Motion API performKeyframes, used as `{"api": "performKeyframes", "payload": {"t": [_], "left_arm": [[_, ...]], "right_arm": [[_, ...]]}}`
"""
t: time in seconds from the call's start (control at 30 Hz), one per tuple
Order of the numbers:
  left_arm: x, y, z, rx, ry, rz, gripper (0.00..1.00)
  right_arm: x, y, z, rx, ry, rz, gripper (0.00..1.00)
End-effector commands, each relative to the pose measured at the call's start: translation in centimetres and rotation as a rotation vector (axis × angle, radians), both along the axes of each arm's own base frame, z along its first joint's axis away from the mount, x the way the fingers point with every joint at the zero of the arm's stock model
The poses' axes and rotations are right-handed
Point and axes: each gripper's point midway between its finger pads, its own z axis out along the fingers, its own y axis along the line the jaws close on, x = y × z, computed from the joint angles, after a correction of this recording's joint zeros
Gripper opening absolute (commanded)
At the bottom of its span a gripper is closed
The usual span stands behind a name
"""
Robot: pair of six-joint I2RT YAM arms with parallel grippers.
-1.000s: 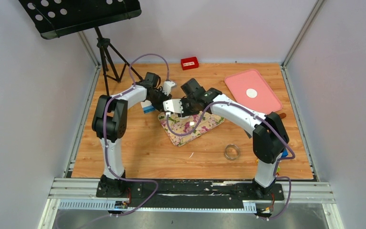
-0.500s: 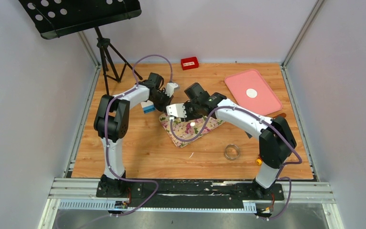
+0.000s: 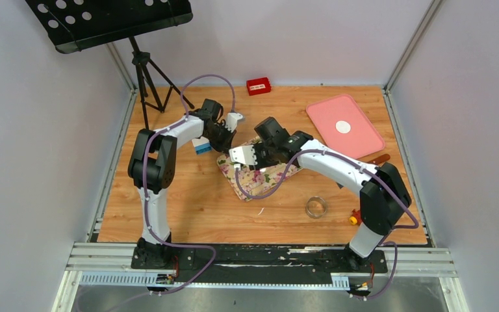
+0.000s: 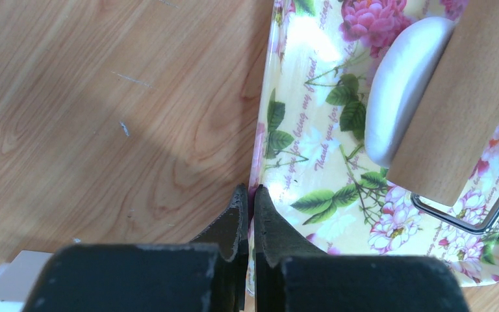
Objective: Roll out the dumpling wrappers from the dough
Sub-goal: Flatten out the dough on the work surface.
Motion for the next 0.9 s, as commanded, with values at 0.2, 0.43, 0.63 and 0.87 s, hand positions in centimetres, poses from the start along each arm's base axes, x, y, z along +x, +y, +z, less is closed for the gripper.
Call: {"api": "performKeyframes", "payload": {"t": [0.2, 0.43, 0.63, 0.87], "left_arm": [[0.6, 0.3, -0.7, 0.025, 0.006, 0.032, 0.0], [0.7, 0.3, -0.6, 0.026, 0.004, 0.034, 0.0], [0.6, 0.3, -0.7, 0.028, 0.007, 0.034, 0.0], [0.5, 0.2, -0.8, 0.025, 0.012, 0.031, 0.0]], "right_arm": [[-7.4, -3.5, -5.4, -0.14, 0.282, 0.036, 0.0], [-8.1, -3.5, -4.8, -0.125, 0.272, 0.071, 0.0], [-8.4, -3.6, -3.9, -0.123, 0.263, 0.098, 0.0], [-8.0, -3.8, -4.2, -0.146, 0.259, 0.079, 0.0]]}}
